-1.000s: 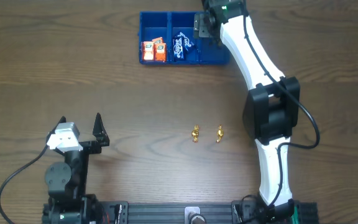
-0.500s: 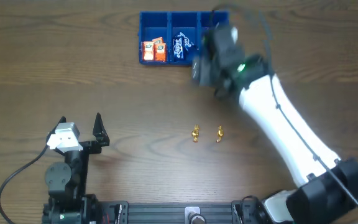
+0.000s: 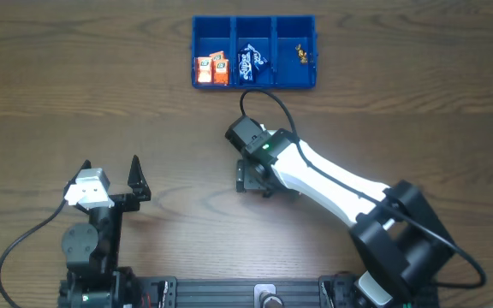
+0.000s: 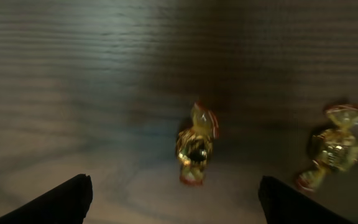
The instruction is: Sort Candies Into Trays
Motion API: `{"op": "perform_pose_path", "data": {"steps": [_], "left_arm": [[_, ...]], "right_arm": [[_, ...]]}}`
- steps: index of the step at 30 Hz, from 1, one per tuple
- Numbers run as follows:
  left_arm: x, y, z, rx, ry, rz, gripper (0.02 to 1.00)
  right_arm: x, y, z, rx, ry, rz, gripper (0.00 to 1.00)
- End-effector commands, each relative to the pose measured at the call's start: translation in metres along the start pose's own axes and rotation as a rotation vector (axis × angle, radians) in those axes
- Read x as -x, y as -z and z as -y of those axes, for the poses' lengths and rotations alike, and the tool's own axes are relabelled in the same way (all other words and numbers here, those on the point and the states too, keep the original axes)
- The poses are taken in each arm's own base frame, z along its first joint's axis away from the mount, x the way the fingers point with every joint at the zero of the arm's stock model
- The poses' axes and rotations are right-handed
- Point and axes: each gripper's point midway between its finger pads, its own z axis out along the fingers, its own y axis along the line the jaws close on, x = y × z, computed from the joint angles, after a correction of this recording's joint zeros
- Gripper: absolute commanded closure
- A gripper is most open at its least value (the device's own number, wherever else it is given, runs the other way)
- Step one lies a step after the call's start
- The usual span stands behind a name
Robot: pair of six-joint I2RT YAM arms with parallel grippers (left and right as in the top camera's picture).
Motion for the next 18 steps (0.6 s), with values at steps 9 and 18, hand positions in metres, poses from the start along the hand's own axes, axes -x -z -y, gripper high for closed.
{"op": "perform_pose_path", "data": {"steps": [9, 18], "left_arm": [[-0.016, -0.001, -0.001, -0.004, -0.013, -0.053, 0.02], [-0.016, -0.001, -0.001, -0.004, -0.013, -0.053, 0.02]], "right_arm": [[0.006, -0.03, 0.015, -0.051, -0.066, -0.042, 0.189], [0.004, -0.038, 0.018, -0.067, -0.068, -0.059, 0.36]]}}
